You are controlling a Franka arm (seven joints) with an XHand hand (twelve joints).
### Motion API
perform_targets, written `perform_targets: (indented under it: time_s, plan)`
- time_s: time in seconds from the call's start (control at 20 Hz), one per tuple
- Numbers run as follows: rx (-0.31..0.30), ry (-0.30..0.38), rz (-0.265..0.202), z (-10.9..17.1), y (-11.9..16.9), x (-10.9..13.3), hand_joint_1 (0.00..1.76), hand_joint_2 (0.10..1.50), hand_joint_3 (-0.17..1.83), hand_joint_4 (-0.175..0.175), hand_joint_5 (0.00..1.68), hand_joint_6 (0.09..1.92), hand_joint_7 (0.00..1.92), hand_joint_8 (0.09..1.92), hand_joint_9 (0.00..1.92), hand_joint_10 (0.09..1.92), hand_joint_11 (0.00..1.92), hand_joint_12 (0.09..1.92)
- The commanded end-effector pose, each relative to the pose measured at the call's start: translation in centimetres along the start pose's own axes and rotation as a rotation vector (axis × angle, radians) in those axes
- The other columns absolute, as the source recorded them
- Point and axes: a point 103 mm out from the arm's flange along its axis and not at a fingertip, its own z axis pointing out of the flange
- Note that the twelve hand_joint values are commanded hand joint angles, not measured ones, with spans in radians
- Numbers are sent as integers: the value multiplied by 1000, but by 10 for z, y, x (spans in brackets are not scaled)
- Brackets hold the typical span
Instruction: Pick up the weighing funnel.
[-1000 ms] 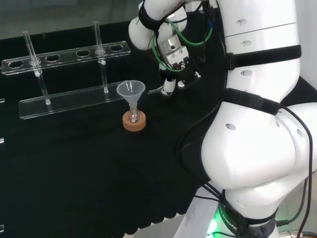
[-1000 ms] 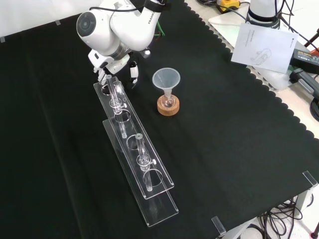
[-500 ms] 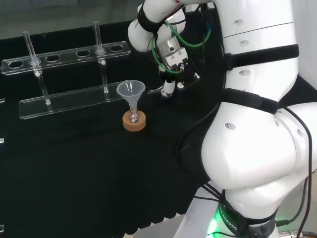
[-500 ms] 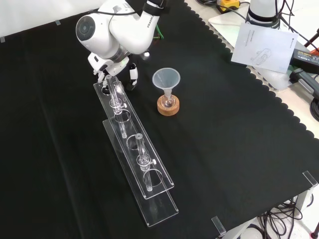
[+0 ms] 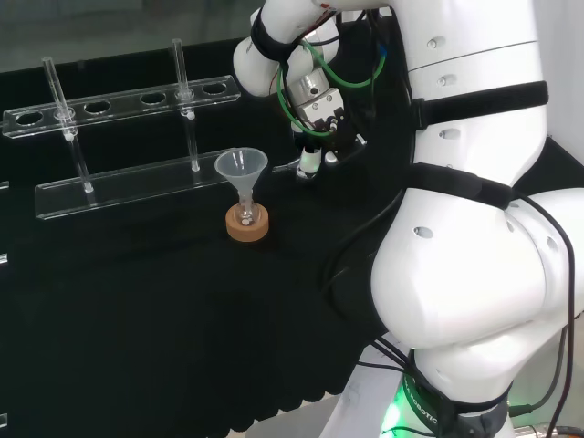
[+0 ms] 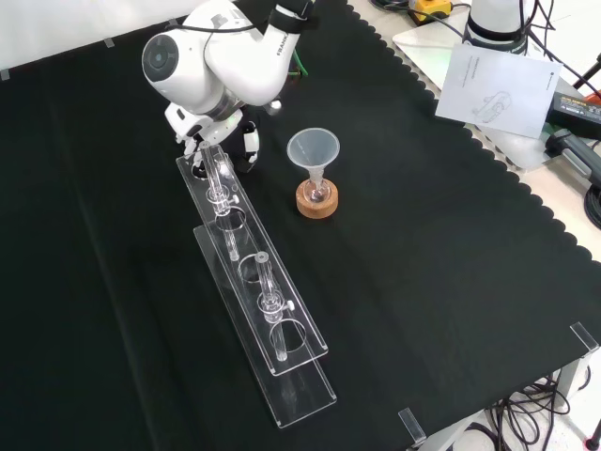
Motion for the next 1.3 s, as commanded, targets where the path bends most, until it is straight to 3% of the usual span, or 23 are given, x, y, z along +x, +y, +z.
perform_targets:
  time_s: [0.05,0.25,0.5,0.6,0.7,0.95,1.3]
  plan:
    - [2,3,5,0,0,-2,877,629,579,22,742,678,485,650,739,514,467,1284]
    - [9,3,8,-1,1,-4,876,633,581,22,749,683,485,651,741,514,469,1283]
    - [10,-5,18,-1,0,-5,879,666,586,44,938,699,485,657,749,515,473,1281]
    - [5,-12,25,-2,1,-5,995,811,415,131,1059,779,489,665,765,517,480,1281]
    - [8,-16,29,-2,1,-4,1056,825,411,165,1136,782,507,659,805,499,523,1245]
    - [23,-5,34,-2,0,-4,1087,712,647,175,1159,868,532,647,875,438,587,1204]
    - [-8,74,49,-21,-6,-17,1088,682,721,175,1146,925,530,653,906,419,643,1170]
